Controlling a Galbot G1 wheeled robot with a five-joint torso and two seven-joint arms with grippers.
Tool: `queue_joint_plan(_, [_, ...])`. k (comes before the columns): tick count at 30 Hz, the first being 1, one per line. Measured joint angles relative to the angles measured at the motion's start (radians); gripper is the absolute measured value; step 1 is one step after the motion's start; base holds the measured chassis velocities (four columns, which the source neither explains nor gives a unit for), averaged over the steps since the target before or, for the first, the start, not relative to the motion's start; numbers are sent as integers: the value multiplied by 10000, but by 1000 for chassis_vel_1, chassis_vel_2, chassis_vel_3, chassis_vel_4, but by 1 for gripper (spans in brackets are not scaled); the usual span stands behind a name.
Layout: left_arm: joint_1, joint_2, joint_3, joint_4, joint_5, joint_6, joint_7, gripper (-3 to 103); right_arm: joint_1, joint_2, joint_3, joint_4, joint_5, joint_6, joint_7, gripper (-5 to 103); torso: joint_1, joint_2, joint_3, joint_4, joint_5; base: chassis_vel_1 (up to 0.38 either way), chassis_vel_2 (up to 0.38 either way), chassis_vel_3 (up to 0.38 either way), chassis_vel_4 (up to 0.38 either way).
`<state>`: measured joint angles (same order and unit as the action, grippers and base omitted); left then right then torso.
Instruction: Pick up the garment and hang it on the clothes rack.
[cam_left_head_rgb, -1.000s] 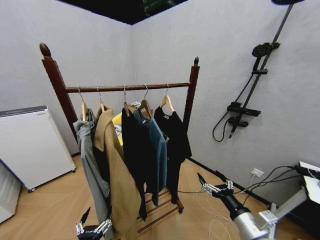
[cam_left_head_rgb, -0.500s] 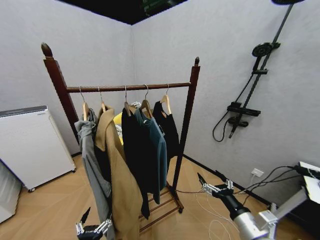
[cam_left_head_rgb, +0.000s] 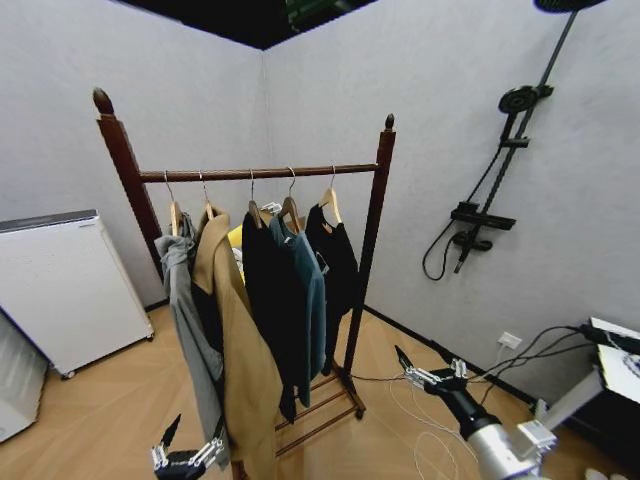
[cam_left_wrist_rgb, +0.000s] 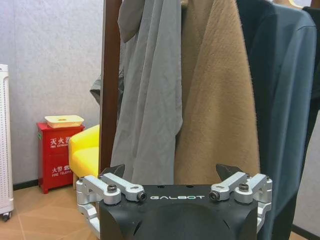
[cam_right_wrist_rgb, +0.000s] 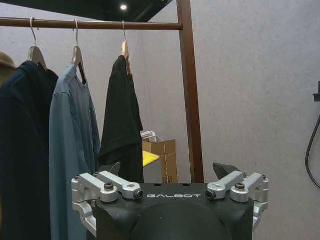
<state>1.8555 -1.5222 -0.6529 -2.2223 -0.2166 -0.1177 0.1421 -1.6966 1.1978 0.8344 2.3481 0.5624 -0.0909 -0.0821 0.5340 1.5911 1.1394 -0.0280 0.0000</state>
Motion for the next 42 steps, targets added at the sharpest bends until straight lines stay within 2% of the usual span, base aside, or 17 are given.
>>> queue_joint_plan(9, [1, 0, 0, 0, 0, 0, 1, 100, 0, 0, 1, -4, 0, 1, 1, 100, -3, 2, -1, 0, 1, 247, -239, -242, 230])
queue_joint_plan(12, [4, -1, -2, 0, 0, 0, 0, 100, 0, 1, 0, -3, 0, 2, 1, 100, -12, 10, -5, 7, -1, 170, -153, -187, 166])
queue_joint_plan(15, [4, 1, -3, 0, 0, 0, -1, 100, 0, 1, 1, -3, 1, 2, 2, 100, -10, 8, -4, -3, -4, 80, -9, -129, 83])
queue_joint_plan(16, [2, 0, 0, 0, 0, 0, 0, 100, 0, 1, 1, -4, 0, 2, 5, 100, -10, 7, -3, -7, 2, 0, 0, 0, 0])
queue_joint_plan(21, [1, 0, 1, 0, 0, 0, 1, 100, 10, 0, 1, -5, 1, 2, 6, 100, 9, -4, 3, 8, 0, -96, -20, 35, -20])
queue_joint_plan(27, [0, -1, 0, 0, -1, 0, 1, 100, 11, 0, 1, -6, 0, 1, 6, 100, 8, -5, 3, 0, -1, -87, -7, 6, -77])
queue_joint_plan(42, [1, 0, 0, 0, 0, 0, 0, 100, 4, 0, 1, -6, 0, 1, 6, 100, 1, 1, 0, 1, 0, -75, -104, -103, -86])
